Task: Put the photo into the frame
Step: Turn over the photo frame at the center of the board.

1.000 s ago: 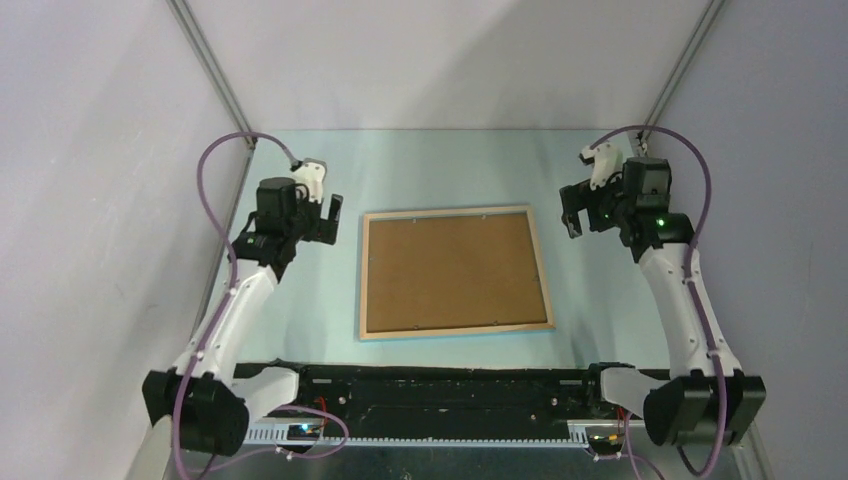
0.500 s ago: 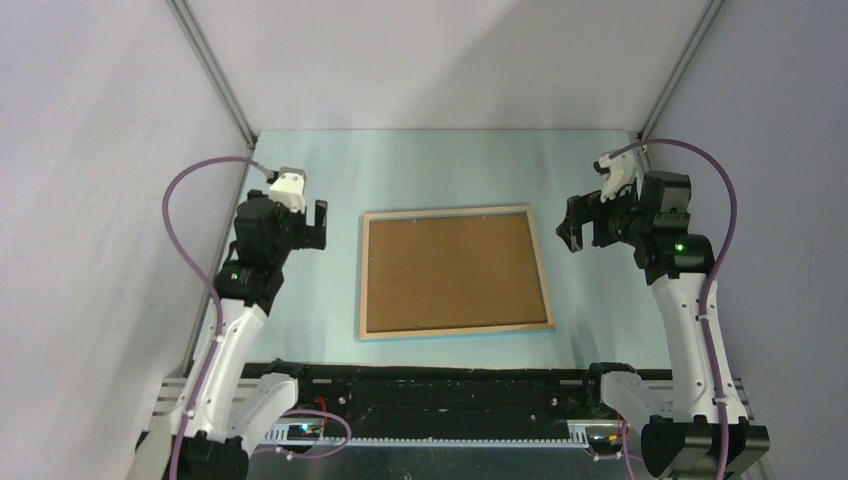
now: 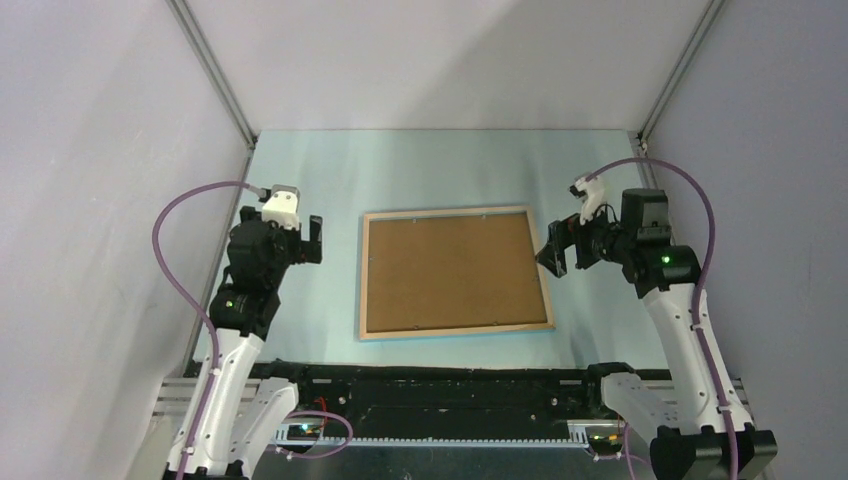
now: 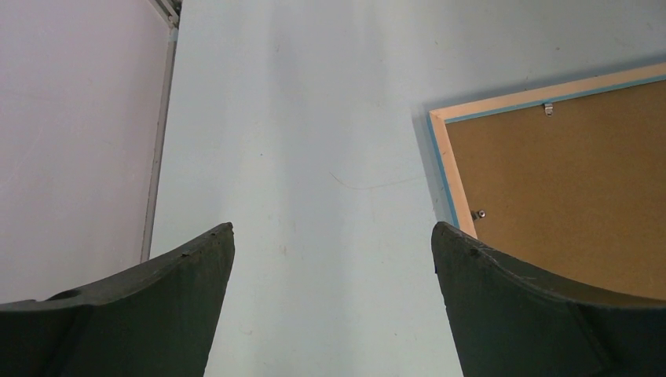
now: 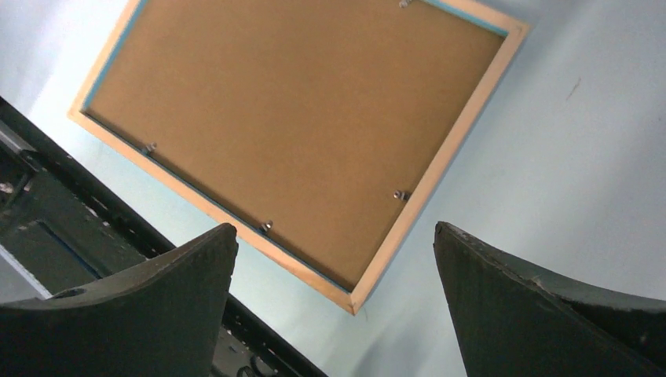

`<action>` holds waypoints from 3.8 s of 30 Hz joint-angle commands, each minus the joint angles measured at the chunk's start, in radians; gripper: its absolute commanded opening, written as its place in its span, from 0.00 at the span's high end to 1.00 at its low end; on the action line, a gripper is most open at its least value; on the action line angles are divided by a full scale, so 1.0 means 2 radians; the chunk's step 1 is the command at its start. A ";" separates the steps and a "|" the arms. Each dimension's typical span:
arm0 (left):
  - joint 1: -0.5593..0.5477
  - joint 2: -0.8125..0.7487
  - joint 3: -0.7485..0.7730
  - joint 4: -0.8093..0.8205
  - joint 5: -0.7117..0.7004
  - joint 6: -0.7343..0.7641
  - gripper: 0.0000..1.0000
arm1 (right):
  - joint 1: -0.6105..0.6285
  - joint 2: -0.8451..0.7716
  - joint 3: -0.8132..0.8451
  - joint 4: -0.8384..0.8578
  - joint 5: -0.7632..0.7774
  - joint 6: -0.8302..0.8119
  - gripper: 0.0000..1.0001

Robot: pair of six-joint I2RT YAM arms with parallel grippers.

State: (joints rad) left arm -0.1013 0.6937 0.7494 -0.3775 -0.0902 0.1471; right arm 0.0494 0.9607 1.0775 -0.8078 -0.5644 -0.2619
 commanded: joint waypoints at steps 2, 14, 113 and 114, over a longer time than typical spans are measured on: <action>0.004 0.001 0.043 0.004 0.019 0.002 0.00 | 0.034 -0.039 -0.025 0.025 0.077 0.000 0.01; 0.003 0.018 0.042 0.005 0.032 -0.004 0.00 | 0.135 -0.033 -0.070 0.027 0.105 -0.047 0.01; -0.004 0.030 0.007 -0.048 0.094 0.104 0.00 | 0.468 0.318 -0.027 0.070 0.244 -0.099 1.00; -0.010 0.027 0.008 -0.053 0.096 0.113 0.00 | 0.465 0.318 -0.022 0.064 0.241 -0.101 1.00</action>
State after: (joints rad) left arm -0.1028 0.7902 0.7273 -0.4480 0.0341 0.2874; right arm 1.0126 1.5993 0.9497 -0.6624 -0.0296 -0.4793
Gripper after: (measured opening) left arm 0.996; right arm 0.229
